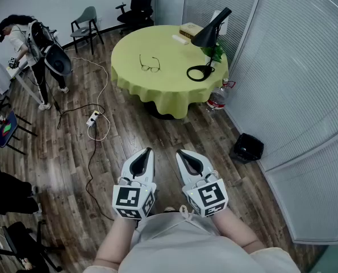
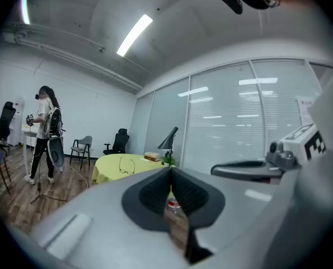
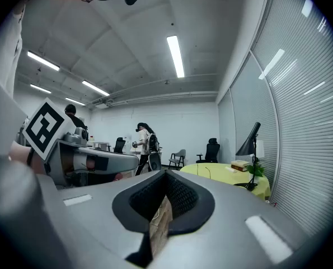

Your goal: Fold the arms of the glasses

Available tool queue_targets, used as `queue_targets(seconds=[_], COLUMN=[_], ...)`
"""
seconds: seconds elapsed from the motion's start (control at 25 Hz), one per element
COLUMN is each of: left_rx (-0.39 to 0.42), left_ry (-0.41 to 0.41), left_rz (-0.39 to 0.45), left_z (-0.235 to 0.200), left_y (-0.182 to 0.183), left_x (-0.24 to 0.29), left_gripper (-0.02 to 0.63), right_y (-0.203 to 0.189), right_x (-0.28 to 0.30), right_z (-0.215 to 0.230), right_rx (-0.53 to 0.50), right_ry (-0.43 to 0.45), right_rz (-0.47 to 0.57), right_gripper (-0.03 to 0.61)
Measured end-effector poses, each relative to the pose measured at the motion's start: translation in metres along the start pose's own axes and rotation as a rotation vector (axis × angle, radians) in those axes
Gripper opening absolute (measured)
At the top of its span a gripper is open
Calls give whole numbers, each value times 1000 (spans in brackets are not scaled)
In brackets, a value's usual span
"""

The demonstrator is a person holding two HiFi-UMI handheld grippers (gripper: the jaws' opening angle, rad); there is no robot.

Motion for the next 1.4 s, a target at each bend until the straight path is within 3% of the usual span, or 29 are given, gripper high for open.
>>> queue_targets(seconds=[0.8,1.08,1.4], left_rx=[26,-9,-56], left_ry=[30,11,-46], left_rz=[-60,-82,-79], left_z=[-46,-144,-301], left_y=[1,7,35], left_x=[4,9,22], left_gripper=[6,6,6], right_y=[-7,-4,24], right_x=[51,133,260], right_z=[-9,-49,-108], right_rx=[96,94,69], right_ry=[-29,-26,-125], right_rz=[-24,-64,-110], right_gripper=[0,0,0])
Point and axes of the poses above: the fingertips, and each gripper's own axes: x forward along the fingers, z to its right, y out of its top, the point moved 10 cm from there along -x, backward along the fingers, and after that the axes turned 11 degrees about -y, right-handed, at the moved point
